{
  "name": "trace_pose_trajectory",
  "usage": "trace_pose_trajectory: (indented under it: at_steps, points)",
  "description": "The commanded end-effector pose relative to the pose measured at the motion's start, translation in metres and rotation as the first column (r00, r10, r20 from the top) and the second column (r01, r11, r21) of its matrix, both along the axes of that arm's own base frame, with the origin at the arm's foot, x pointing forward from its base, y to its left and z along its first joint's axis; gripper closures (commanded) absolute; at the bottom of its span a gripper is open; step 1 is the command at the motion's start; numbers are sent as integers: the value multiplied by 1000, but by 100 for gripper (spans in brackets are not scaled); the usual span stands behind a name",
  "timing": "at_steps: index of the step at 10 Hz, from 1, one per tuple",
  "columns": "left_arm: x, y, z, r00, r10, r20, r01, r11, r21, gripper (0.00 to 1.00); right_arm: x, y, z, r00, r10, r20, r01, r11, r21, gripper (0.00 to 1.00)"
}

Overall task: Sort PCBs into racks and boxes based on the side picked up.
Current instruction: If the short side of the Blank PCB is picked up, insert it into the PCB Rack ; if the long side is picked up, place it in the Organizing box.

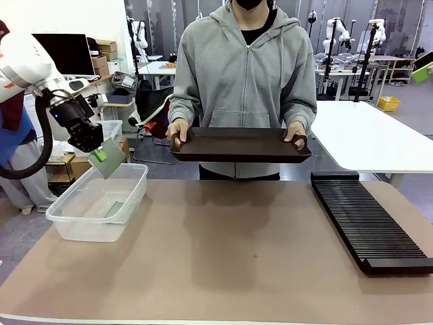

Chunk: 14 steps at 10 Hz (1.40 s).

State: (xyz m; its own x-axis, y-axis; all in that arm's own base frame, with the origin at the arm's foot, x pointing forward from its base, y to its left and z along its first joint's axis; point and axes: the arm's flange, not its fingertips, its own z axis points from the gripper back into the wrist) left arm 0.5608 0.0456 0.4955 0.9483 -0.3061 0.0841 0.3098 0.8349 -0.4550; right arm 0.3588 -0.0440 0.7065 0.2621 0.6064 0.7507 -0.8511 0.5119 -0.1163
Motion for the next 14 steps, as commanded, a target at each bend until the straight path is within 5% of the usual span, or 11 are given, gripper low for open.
trace_pose_trajectory:
  at_steps: [1,3,7,8,9,10,14]
  points:
    - [-13,-11,-15,1000,27,-6,-26,997,68,97,0,1,-2,1000,19,0,-19,1000,11,0]
    - [-17,-19,-35,999,40,14,-41,997,59,97,0,1,-2,1000,19,0,-19,1000,11,0]
    - [-14,-16,-80,995,65,-71,-63,997,38,97,0,1,-2,1000,19,0,-19,1000,11,0]
    - [-12,-12,-78,994,103,-37,-102,994,36,97,0,1,-2,1000,19,0,-19,1000,11,0]
    - [-7,-8,-64,974,211,87,-215,976,33,97,0,1,-2,1000,19,0,-19,1000,11,0]
    - [-14,-14,-81,996,50,-70,-47,998,37,97,0,1,-2,1000,19,0,-19,1000,11,0]
    - [-14,-14,-81,996,50,-70,-47,998,37,97,0,1,-2,1000,19,0,-19,1000,11,0]
